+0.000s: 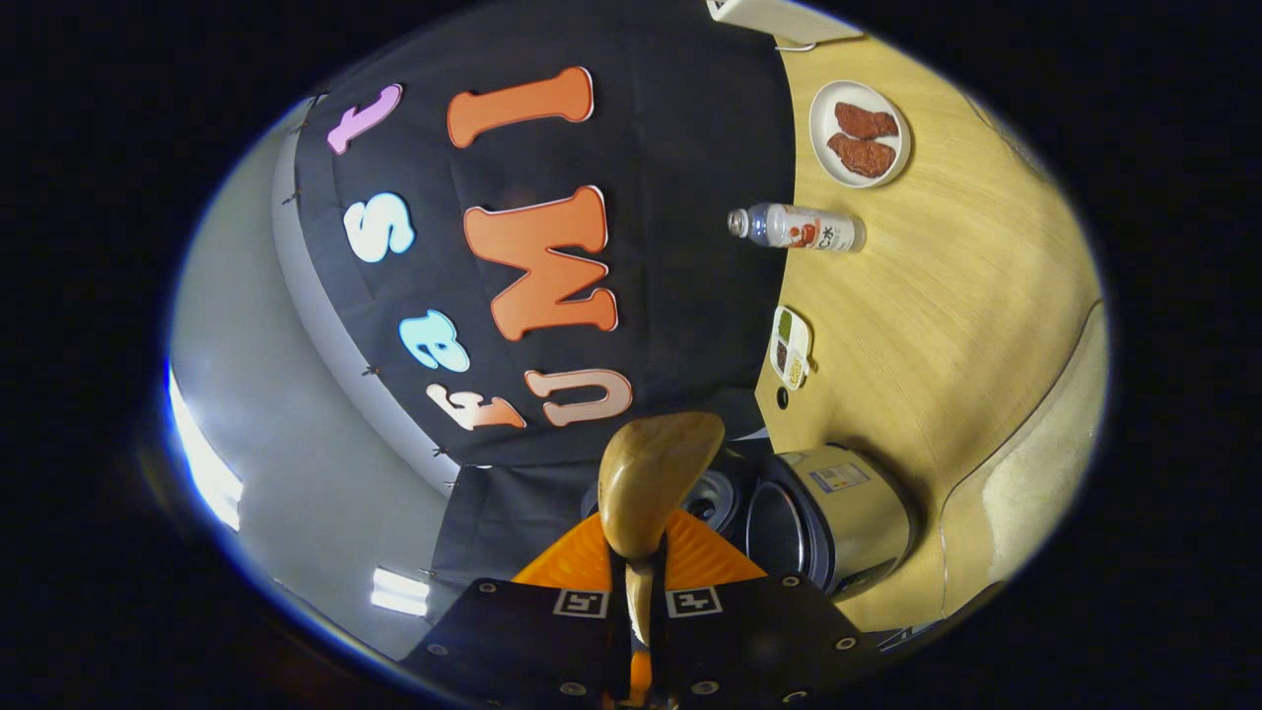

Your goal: Close the left gripper, press the button to open the rice cooker; take a wooden spoon from the chopstick holder with the right hand, scoop a spoonful of rice and pour it into the rice cooker, then put the wooden spoon back into the chopstick holder.

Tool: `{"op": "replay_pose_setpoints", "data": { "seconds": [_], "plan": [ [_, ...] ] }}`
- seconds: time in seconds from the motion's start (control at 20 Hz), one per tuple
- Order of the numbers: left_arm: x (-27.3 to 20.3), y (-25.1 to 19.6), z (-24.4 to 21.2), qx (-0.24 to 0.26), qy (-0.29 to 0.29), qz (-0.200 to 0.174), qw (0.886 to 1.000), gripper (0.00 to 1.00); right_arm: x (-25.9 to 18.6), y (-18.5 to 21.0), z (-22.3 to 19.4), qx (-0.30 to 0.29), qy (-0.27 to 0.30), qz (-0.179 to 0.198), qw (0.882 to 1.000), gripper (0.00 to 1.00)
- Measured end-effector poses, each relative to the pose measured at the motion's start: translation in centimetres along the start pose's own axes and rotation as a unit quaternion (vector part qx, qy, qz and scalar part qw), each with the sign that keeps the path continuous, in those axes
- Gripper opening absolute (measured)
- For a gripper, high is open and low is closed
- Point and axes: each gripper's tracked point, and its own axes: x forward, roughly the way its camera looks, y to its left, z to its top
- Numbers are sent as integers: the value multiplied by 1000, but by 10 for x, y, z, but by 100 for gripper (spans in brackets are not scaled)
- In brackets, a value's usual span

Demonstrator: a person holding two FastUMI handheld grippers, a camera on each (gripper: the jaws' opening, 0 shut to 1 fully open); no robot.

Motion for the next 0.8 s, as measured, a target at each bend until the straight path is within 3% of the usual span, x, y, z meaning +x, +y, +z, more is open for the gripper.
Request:
{"op": "replay_pose_setpoints", "data": {
  "seconds": [0.05,0.1,0.15,0.4,0.6,0.8],
  "plan": [
    [2,8,-2,-1,2,6,1000,89,12,-1,-8,1,7,-2,1000,7],
    [3,17,-5,-2,2,14,1000,89,26,-2,-15,-1,13,-6,1000,7],
    [5,24,-7,-3,4,19,1000,98,39,-3,-23,-2,21,-10,1000,7],
    [17,58,-27,-11,22,42,999,97,96,-15,-56,-17,43,-44,998,7],
    [31,77,-40,-18,37,50,998,97,117,-39,-62,-75,36,-99,992,7],
    [40,85,-50,-26,48,50,997,97,128,-41,-60,-146,27,-130,980,7]
  ]
}}
